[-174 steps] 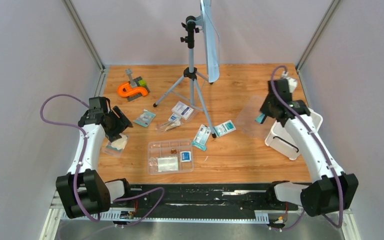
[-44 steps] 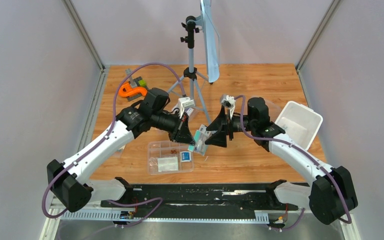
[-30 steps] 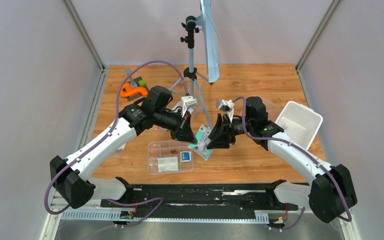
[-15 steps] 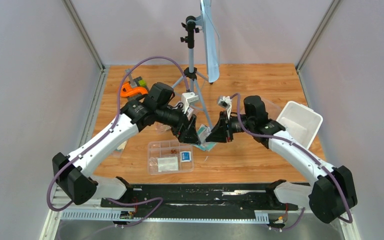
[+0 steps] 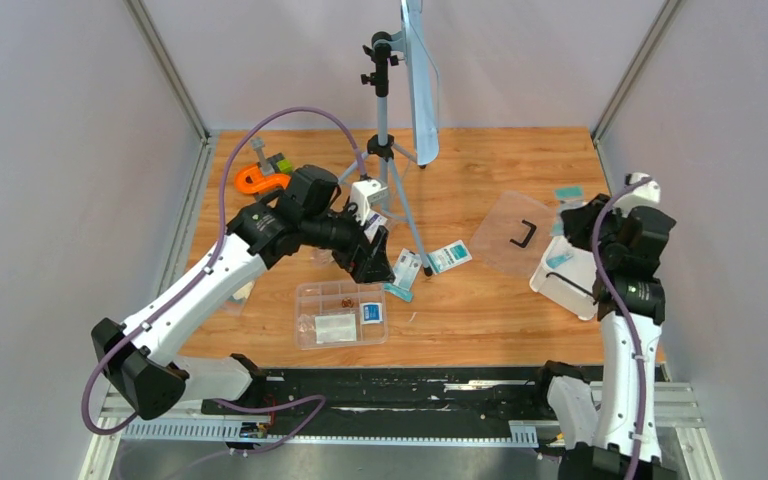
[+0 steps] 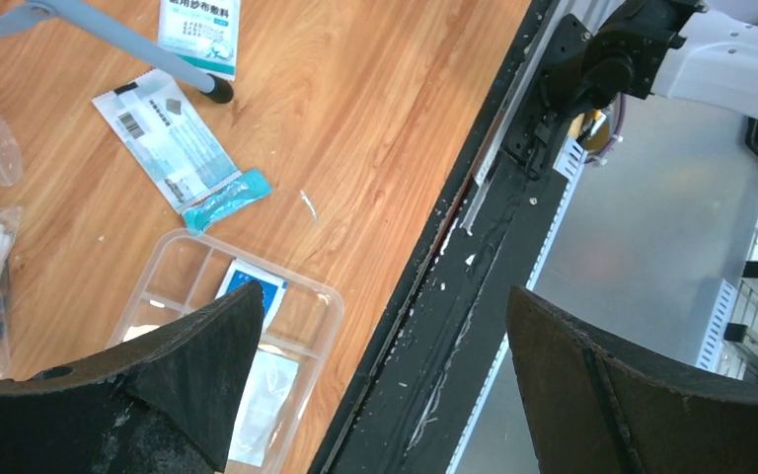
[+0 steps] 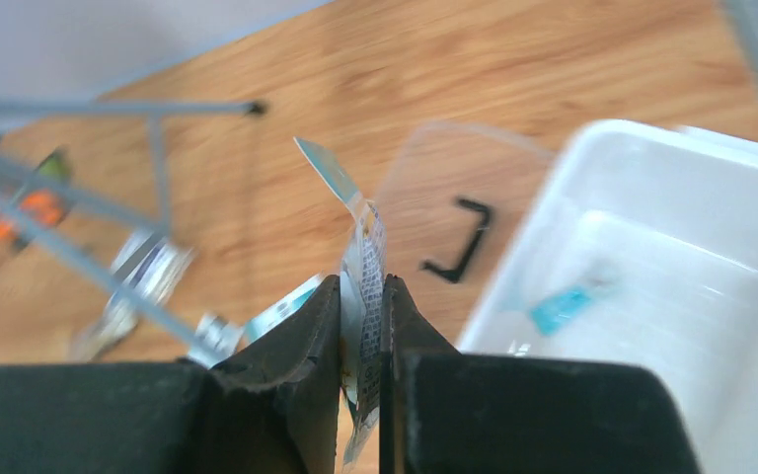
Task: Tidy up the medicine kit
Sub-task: Place the medical item at the medicine box.
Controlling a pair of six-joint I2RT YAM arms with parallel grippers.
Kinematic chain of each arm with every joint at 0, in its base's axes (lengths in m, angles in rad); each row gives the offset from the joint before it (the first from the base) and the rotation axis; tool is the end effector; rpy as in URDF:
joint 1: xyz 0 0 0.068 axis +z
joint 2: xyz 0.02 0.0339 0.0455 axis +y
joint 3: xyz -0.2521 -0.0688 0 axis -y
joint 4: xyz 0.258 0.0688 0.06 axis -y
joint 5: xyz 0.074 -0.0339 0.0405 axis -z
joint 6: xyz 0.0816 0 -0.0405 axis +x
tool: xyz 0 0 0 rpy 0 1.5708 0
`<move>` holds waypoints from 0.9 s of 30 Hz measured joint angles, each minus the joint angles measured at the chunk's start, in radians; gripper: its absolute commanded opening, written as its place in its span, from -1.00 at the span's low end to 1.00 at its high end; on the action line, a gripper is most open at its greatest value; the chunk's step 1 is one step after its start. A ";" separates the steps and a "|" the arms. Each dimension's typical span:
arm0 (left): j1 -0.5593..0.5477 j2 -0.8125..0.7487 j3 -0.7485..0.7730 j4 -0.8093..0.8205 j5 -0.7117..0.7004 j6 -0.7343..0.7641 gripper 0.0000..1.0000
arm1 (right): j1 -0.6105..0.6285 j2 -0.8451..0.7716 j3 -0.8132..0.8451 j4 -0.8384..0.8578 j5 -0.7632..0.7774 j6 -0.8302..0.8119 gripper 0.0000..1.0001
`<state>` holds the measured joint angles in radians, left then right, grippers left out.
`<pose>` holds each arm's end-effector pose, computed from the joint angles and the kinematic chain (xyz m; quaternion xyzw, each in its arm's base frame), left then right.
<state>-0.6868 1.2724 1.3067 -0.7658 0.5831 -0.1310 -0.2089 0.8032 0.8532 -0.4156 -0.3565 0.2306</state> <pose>0.2092 -0.2297 0.3283 0.3526 0.8090 -0.3960 0.2537 0.2408 -0.0219 0.3139 0.0787 0.8132 0.1521 0.5562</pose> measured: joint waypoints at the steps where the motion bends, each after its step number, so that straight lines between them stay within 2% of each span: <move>1: 0.000 -0.004 -0.003 0.000 -0.006 0.002 1.00 | -0.045 0.001 0.003 -0.004 0.035 0.014 -1.00; 5: 0.000 -0.010 -0.030 -0.001 -0.027 0.006 1.00 | -0.185 0.071 0.011 -0.005 0.142 0.048 -1.00; 11: 0.000 -0.009 -0.052 -0.002 -0.035 0.012 1.00 | -0.227 0.211 0.004 0.021 0.286 0.066 -0.93; 14: 0.000 -0.006 -0.052 -0.002 -0.033 0.018 1.00 | -0.228 0.277 -0.014 0.080 0.297 0.077 -0.84; 19: 0.000 0.003 -0.052 -0.002 -0.027 0.022 1.00 | -0.246 0.431 -0.030 0.195 0.228 0.080 -0.73; 20: 0.000 0.003 -0.052 -0.002 -0.027 0.022 1.00 | -0.252 0.466 -0.030 0.212 0.211 0.080 -0.66; 22: 0.000 0.003 -0.052 0.000 -0.029 0.022 1.00 | -0.262 0.515 -0.030 0.231 0.186 0.080 -0.27; 23: 0.000 0.003 -0.053 0.002 -0.031 0.021 1.00 | -0.267 0.535 -0.030 0.236 0.176 0.080 -0.15; 27: 0.000 0.003 -0.072 0.013 -0.055 0.014 1.00 | -0.277 0.549 -0.029 0.239 0.156 0.085 0.12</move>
<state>-0.6865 1.2758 1.2350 -0.7528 0.5282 -0.1173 -0.4854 1.3518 0.8246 -0.1764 -0.2005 0.3153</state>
